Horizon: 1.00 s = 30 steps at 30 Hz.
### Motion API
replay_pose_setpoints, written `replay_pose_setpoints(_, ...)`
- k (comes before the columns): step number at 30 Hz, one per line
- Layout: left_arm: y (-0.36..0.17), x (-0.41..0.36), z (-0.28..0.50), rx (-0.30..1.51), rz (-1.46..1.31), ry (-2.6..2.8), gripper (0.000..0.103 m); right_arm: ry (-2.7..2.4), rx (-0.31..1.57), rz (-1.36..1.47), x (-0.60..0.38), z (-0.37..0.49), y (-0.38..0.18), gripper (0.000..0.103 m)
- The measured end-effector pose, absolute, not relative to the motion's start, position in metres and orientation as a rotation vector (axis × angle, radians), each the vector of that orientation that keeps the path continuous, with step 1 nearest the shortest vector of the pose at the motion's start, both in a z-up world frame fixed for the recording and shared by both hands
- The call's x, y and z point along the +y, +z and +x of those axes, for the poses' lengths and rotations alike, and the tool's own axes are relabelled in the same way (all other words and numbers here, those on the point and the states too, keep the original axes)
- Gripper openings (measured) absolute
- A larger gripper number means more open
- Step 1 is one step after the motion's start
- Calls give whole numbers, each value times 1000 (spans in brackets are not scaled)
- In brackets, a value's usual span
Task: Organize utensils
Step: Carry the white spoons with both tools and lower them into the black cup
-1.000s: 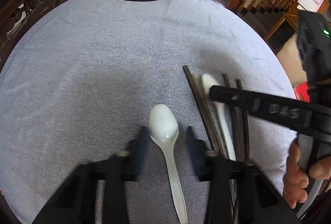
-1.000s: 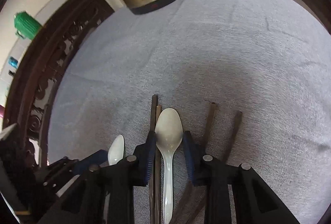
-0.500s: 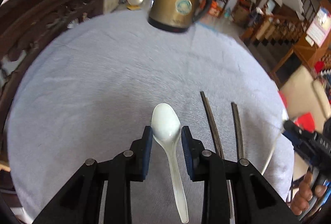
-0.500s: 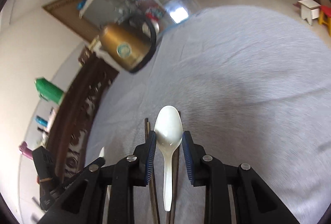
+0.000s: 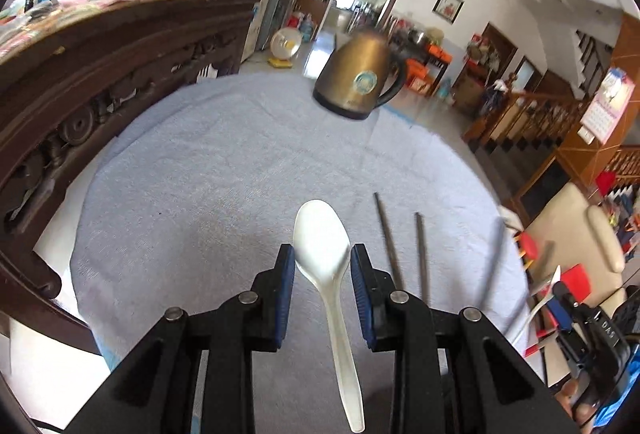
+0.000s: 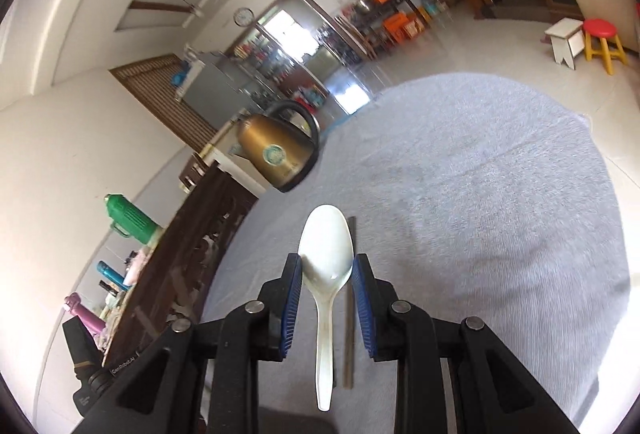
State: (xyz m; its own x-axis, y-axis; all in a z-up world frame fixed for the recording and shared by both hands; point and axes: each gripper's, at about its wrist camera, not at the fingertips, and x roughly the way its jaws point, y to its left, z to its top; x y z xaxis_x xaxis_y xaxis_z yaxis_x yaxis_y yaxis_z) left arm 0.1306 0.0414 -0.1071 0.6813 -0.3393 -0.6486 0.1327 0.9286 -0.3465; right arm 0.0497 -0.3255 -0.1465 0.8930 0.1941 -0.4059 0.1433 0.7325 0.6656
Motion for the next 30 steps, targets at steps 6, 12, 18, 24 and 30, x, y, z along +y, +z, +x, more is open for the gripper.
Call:
replay_pose_setpoints(6,-77,33,93,657,-285,-304,30,64,347,709,-299,14,-115,28)
replay_pose_setpoints(12,-60,18,62,519,-289,-350,30,112,238,639,-266,-8,-95,28)
replay_pose_setpoints(18,-73,-5,57,501,-237,-356,30,125,261,550,-236,-10,-103,28)
replay_pose_setpoints(24,-94,-16,59,514,-223,-337,30,114,292,511,-227,-8,-117,28)
replay_pose_setpoints(30,-105,-23,53,467,-184,-317,30,112,311,479,-227,-14,-127,28)
